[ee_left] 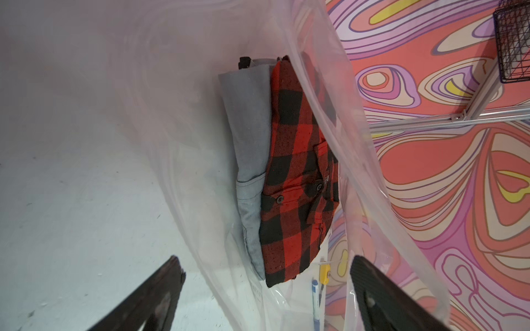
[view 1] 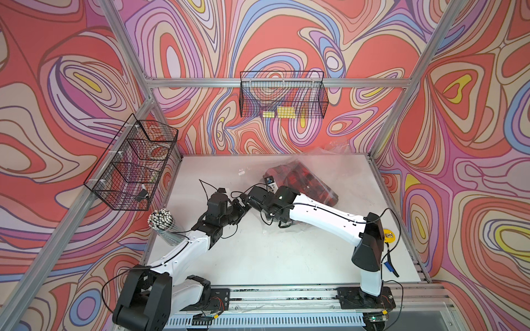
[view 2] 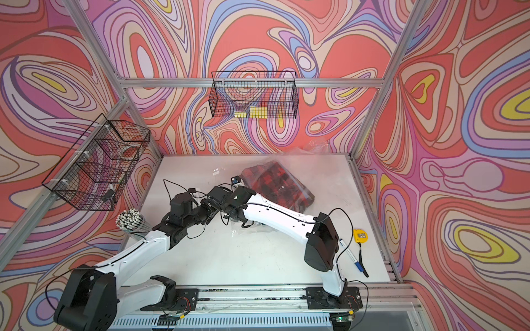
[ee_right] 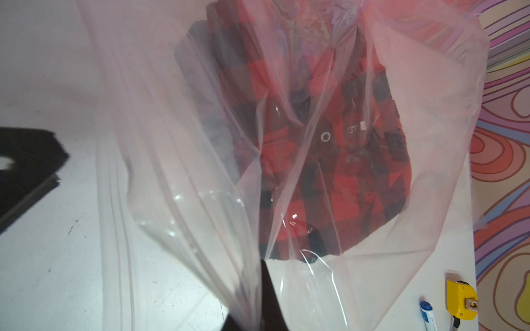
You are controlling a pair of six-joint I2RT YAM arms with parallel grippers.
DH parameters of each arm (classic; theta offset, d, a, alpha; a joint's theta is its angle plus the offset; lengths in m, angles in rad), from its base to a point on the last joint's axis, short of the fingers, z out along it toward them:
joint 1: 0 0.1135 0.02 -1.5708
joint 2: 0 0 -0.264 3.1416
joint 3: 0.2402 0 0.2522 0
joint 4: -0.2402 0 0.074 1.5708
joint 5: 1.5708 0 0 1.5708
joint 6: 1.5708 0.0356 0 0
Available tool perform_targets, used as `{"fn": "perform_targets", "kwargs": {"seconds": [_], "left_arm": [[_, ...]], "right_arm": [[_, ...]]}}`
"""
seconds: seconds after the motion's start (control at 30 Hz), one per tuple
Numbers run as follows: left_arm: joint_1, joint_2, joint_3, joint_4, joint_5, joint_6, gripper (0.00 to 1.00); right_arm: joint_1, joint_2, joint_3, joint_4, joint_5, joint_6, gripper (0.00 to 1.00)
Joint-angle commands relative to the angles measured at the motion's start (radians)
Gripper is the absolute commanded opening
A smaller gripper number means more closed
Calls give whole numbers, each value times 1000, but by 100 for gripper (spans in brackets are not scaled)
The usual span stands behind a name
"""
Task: Take the shirt out of the vacuum bag
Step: Open the vacuum bag at the center of the board, then take out the shirt from the vacuum bag.
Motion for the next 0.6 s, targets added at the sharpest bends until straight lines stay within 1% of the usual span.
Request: {"fn": "perform_targets", "kwargs": {"seconds": [0.0,0.13,0.23,0.33,0.43,0.5,0.57], "left_arm": [[-27,98,-5,229,-34,-52,89],[-56,189,23,293,-54,-48,88],[-80,180,37,301,-88,-23,89],[-98,148,67,264,-116,7,92],[-121,152,111,227,-131,50,93],[-133,174,113,266,-148,60,92],[-137,209,113,306,-163,44,92]], "right_arm": [[6,-53,-7,28,-43,22,0],[6,-70,-46,44,-65,31,0],[6,-93,-89,64,-74,40,0],[6,-114,-144,92,-85,49,0],[6,-122,-179,112,-95,59,0],[6,-130,-190,124,-94,58,0],[6,-134,-185,126,-91,53,0]]}}
